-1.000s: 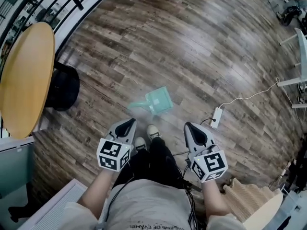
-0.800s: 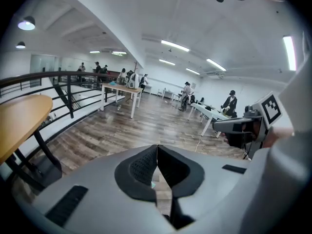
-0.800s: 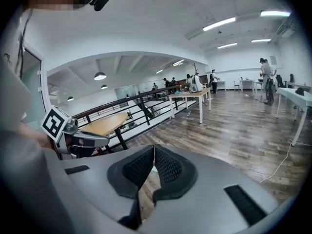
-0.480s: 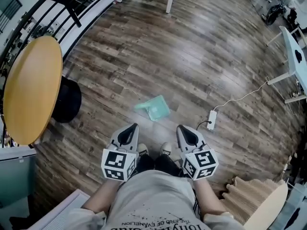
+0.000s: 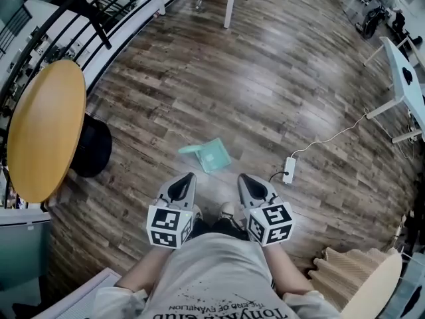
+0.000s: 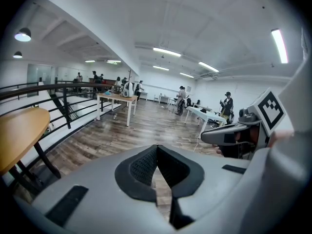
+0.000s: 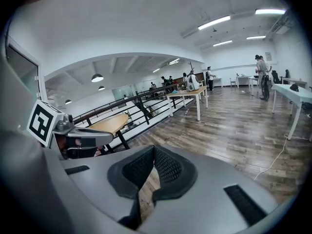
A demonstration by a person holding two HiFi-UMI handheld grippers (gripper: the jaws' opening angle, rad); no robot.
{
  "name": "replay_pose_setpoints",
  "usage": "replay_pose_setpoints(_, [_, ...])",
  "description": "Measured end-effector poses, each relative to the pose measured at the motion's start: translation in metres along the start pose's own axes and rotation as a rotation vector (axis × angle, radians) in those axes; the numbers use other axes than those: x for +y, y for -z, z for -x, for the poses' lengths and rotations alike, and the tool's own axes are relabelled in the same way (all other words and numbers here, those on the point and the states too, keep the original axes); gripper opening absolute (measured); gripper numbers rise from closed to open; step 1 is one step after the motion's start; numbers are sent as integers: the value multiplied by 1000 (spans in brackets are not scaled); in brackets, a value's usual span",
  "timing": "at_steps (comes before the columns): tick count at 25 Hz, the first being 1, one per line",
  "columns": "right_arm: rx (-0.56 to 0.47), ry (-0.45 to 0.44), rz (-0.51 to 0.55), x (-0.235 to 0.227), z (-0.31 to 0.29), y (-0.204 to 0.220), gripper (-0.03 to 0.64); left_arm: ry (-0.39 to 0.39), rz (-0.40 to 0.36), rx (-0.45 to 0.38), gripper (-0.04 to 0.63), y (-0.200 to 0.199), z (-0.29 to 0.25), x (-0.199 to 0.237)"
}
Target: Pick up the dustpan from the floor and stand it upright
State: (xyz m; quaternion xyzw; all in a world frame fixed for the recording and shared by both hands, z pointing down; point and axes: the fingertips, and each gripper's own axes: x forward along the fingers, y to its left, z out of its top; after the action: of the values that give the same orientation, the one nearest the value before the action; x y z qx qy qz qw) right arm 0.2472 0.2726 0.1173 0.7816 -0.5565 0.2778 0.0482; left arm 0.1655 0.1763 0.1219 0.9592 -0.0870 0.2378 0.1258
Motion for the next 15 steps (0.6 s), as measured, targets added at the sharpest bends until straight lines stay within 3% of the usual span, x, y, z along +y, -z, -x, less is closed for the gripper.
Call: replay_pose_setpoints(15, [-10,17,-9,-32,28,-2,26,-3,-4,-1,23,-2,3,-32])
